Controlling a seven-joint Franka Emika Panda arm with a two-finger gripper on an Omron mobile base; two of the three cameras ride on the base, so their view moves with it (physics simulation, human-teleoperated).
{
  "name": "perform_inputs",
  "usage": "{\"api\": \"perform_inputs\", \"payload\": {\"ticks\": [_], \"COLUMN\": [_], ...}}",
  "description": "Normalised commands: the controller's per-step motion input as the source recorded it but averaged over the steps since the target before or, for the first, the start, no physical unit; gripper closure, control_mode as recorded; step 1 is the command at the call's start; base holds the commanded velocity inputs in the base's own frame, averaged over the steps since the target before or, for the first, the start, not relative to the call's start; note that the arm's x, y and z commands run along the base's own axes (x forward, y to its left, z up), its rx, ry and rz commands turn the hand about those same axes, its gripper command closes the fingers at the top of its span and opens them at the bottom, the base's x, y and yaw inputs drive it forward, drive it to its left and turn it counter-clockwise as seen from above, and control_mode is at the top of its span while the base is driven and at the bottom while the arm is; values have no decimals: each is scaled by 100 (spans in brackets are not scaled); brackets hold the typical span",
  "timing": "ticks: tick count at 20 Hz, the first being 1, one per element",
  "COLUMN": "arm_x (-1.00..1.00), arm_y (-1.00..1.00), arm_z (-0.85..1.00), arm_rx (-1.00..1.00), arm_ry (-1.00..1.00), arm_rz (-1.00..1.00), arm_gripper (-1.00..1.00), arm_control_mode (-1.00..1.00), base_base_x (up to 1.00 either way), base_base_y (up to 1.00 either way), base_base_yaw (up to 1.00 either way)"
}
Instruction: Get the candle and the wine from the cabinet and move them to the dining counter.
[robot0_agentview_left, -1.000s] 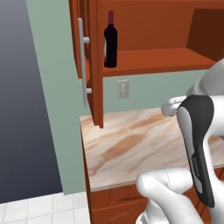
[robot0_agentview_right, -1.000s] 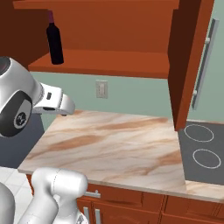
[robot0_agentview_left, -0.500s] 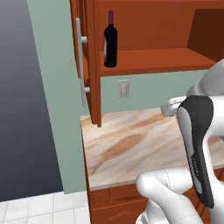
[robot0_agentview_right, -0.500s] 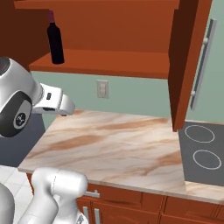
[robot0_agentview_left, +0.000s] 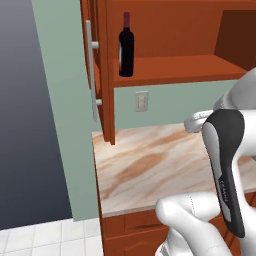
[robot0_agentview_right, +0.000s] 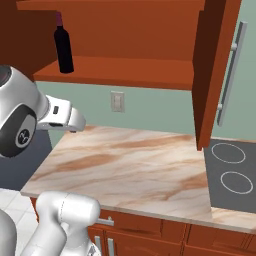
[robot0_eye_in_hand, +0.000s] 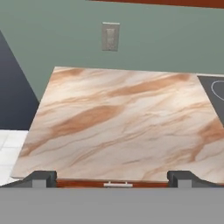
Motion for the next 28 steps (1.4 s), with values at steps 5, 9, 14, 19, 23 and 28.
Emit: {"api": "perform_inputs", "payload": {"ticks": [5,9,14,19,23,28], "arm_x": [-2,-7,-15,-27,-15,0], "arm_y": [-1,0,0,9,26,27], "arm_z": [23,42,57,74,54,20], "arm_rx": [0,0,1,0,0,0], "arm_ry": [-31,-36,-40,-39,-32,-6], "arm_rz": [11,15,12,3,0,0], "arm_gripper": [-100,-100,-100,-100,-100,-100], "arm_control_mode": [-100,-100,-100,-100,-100,-100], "base_base_x": [0,0,0,0,0,0], "base_base_y": [0,0,0,0,0,0], "base_base_yaw": [0,0,0,0,0,0]}}
